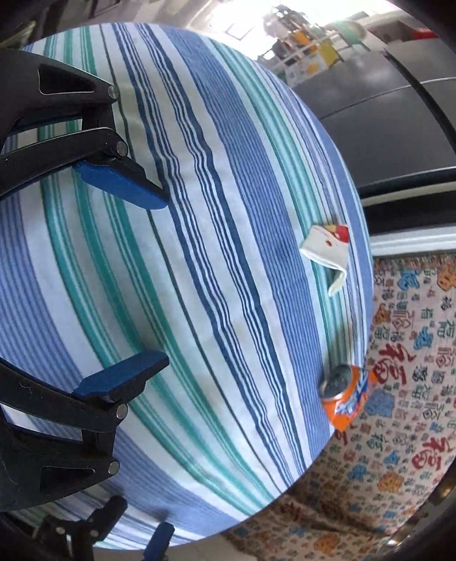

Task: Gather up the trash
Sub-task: 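Return both open tools to the table toward the paper and can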

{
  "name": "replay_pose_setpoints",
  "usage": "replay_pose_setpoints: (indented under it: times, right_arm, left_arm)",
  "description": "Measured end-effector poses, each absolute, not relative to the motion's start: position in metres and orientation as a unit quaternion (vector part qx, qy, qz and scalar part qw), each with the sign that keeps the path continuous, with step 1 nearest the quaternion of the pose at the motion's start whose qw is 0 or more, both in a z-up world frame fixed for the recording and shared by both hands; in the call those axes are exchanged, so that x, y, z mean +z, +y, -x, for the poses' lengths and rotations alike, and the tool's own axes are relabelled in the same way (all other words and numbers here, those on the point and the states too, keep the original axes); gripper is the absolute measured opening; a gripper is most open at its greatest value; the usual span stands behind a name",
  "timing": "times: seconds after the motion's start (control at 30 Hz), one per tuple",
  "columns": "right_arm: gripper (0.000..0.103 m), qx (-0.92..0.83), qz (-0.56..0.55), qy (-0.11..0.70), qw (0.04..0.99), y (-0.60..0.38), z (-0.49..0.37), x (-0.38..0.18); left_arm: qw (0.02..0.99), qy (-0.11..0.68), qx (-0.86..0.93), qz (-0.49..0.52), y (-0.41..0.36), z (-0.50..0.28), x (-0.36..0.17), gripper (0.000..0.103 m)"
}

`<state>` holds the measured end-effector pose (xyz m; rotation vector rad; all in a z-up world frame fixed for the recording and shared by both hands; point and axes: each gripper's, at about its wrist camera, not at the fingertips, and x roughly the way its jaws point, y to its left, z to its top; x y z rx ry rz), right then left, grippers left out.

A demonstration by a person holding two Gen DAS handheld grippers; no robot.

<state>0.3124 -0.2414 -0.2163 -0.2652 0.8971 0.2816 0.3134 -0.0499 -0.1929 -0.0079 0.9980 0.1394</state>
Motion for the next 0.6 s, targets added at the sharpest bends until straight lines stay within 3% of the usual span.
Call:
replay_pose_setpoints:
  times: [0.07,0.1,0.5,0.6]
  right_arm:
    - [0.078,0.135,0.125,0.434,0.882,-0.237,-0.319,-0.219]
    - [0.079,0.137,0.122,0.436,0.881,-0.237,-0.323,-0.22]
    - [0.103,0.14,0.09,0.447,0.879,-0.231,-0.378,-0.23]
    - [0.103,0.143,0.09,0.443,0.881,-0.233,-0.404,-0.233]
  left_arm:
    - [0.876,0.476,0.076,0.013,-0.043,-0.319,-0.195,0.101]
    - [0.876,0.476,0.077,0.015,-0.041,-0.322,-0.197,0.103]
    - [0.883,0.463,0.078,0.02,-0.018,-0.413,-0.196,0.103]
    - [0.885,0.46,0.071,0.015,-0.015,-0.439,-0.196,0.103]
